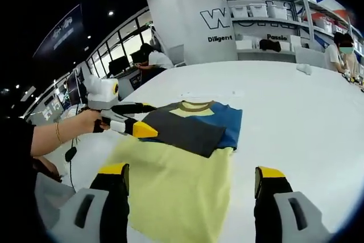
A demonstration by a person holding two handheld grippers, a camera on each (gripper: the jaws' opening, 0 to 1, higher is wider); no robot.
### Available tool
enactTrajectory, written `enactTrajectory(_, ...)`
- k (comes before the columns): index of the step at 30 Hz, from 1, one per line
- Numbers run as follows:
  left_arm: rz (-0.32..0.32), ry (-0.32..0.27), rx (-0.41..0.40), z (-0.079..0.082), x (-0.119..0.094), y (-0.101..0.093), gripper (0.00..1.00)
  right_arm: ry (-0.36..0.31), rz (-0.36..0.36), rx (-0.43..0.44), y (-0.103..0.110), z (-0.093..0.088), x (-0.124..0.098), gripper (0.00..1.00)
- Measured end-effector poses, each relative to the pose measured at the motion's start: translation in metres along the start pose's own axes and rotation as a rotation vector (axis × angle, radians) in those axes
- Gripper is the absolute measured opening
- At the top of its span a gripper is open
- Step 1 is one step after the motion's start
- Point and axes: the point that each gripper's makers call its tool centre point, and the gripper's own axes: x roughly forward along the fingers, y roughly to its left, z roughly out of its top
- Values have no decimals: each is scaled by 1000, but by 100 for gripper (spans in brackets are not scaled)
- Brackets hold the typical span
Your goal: Fold the garment on the visible template until the final outline fits inside the template.
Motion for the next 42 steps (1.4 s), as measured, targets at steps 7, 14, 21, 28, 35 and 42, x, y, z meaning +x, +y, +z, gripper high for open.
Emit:
enactTrajectory(7,51,-14,-75,-13,-18,20,94,-14,16,36,-8,7,15,89)
enactTrajectory(14,114,-25,-59,-20,-37,42,90,-27,62,104,-17,14,34,86)
enactTrajectory(21,151,-23,-29,-34,-56,66,73,-3,-22,20,-41,10,57,76)
enactTrajectory(28,196,-44,-25,-43,-73,89,54,19,-57,2,-60,6,78,60)
enactTrajectory(35,224,-13,-60,-66,-84,108,44,65,-55,-18,-66,-2,96,56)
enactTrajectory(42,225,0,-132,-85,-85,119,30,66,-86,-27,-75,-4,108,36)
